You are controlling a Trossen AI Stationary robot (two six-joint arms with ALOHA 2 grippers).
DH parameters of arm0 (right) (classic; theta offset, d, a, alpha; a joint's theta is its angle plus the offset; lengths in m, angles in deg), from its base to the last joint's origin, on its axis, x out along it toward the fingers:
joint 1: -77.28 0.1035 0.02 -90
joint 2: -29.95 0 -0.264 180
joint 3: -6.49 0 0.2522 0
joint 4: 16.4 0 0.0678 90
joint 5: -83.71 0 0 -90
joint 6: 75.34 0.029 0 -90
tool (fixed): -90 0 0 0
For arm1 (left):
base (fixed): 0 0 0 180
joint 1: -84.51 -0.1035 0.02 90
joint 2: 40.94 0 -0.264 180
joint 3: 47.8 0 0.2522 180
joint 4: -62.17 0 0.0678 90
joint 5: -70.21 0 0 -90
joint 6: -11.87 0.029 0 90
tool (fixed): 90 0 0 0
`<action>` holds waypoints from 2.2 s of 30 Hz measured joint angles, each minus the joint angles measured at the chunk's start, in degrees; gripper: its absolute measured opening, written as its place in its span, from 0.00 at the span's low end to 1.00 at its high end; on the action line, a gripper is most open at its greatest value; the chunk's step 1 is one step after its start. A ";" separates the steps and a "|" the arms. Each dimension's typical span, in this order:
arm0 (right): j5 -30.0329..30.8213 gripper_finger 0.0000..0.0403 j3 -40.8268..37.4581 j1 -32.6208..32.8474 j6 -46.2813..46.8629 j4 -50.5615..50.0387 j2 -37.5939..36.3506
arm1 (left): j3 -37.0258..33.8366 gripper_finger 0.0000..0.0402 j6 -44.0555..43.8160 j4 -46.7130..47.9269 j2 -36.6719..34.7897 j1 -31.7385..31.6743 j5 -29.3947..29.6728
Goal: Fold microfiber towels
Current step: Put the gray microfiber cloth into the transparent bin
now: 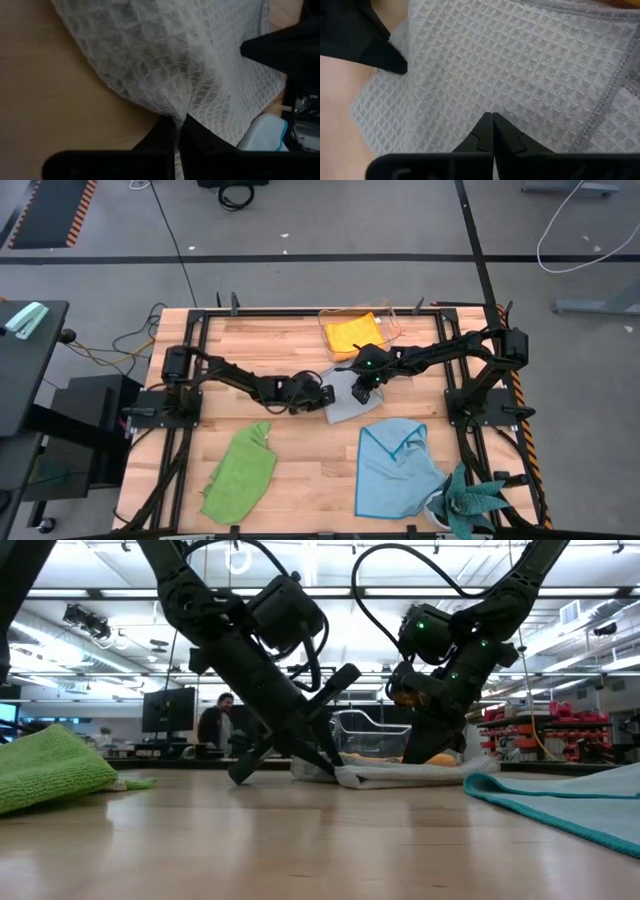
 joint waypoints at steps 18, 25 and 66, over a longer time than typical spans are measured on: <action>1.48 0.01 0.02 0.00 -3.64 -10.85 -14.87 | 6.82 0.03 6.41 -0.82 0.42 2.63 6.53; 3.92 0.01 0.02 -0.19 -4.53 -18.45 -23.30 | 10.95 0.03 9.16 -1.31 0.24 3.62 6.60; 11.23 0.01 13.62 -6.51 -9.41 -41.40 -54.75 | 60.92 0.03 37.20 18.96 7.43 -23.14 -20.81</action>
